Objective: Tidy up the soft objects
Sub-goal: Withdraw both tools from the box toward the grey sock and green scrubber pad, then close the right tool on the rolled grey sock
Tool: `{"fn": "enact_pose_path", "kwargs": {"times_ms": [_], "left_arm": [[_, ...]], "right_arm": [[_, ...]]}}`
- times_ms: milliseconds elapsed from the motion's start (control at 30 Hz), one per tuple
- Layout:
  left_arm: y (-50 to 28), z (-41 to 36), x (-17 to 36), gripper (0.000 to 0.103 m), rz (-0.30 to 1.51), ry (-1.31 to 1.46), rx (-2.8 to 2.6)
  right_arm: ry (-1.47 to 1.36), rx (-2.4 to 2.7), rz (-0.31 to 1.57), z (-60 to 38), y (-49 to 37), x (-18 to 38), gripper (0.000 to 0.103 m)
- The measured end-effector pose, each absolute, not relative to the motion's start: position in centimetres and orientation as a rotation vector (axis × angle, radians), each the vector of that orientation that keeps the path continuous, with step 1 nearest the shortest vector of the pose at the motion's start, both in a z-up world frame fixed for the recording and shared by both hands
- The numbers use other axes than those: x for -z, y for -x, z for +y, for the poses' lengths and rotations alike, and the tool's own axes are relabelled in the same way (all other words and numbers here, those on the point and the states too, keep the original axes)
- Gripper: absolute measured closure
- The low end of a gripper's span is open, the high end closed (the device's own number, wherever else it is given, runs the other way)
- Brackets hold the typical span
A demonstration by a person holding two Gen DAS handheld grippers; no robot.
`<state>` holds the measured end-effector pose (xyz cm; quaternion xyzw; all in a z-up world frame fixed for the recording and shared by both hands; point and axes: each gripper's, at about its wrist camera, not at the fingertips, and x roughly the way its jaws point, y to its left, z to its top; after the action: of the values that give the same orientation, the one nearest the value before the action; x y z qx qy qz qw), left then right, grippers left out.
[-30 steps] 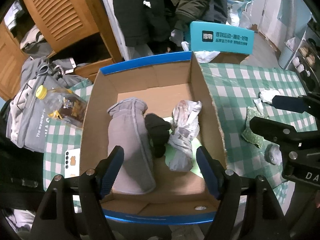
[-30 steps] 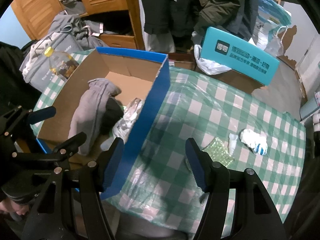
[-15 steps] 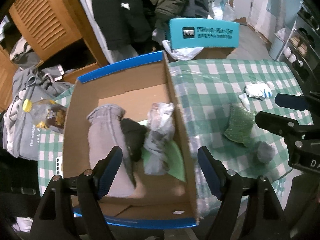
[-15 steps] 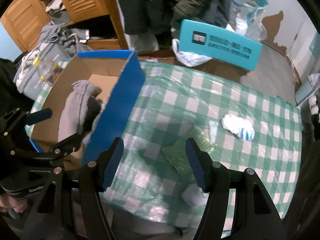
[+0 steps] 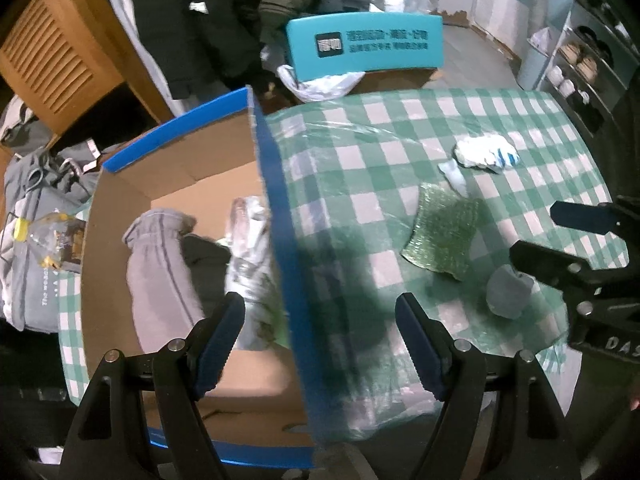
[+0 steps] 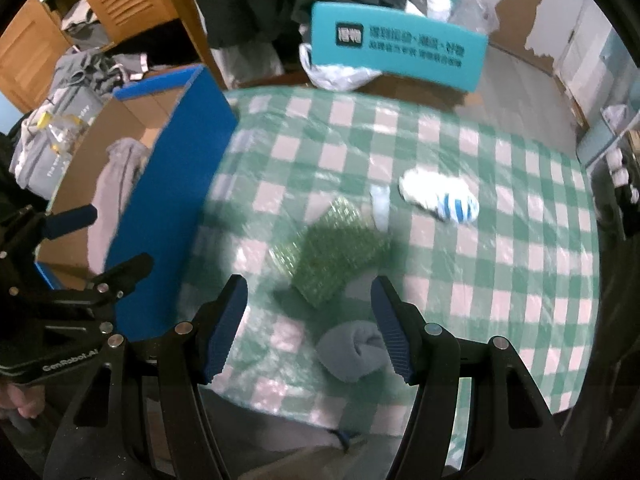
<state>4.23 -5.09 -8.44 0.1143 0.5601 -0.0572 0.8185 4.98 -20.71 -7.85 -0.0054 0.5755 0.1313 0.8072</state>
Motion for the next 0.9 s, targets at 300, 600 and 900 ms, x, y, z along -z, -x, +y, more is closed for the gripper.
{"fn": "enact_pose_path", "kwargs": {"times_ms": [300,600,900], "left_arm": [[-3.7,-7.8,9.8,0.019,1.183,-0.329,0.108],[-3.3,-9.5,9.8,0.019,1.178,-0.350,0.147],[-3.6,-11.1,11.6,0.019,1.218,-0.357,0.171]], "right_arm": [[-0.008,-0.253,1.306,-22.2,-4.0,10.9,0.040],[-0.012,-0.228,1.362,-23.3,-4.0,13.3,0.040],[-0.012,-0.227,1.409,-23.5,-3.9,15.5,0.039]]}}
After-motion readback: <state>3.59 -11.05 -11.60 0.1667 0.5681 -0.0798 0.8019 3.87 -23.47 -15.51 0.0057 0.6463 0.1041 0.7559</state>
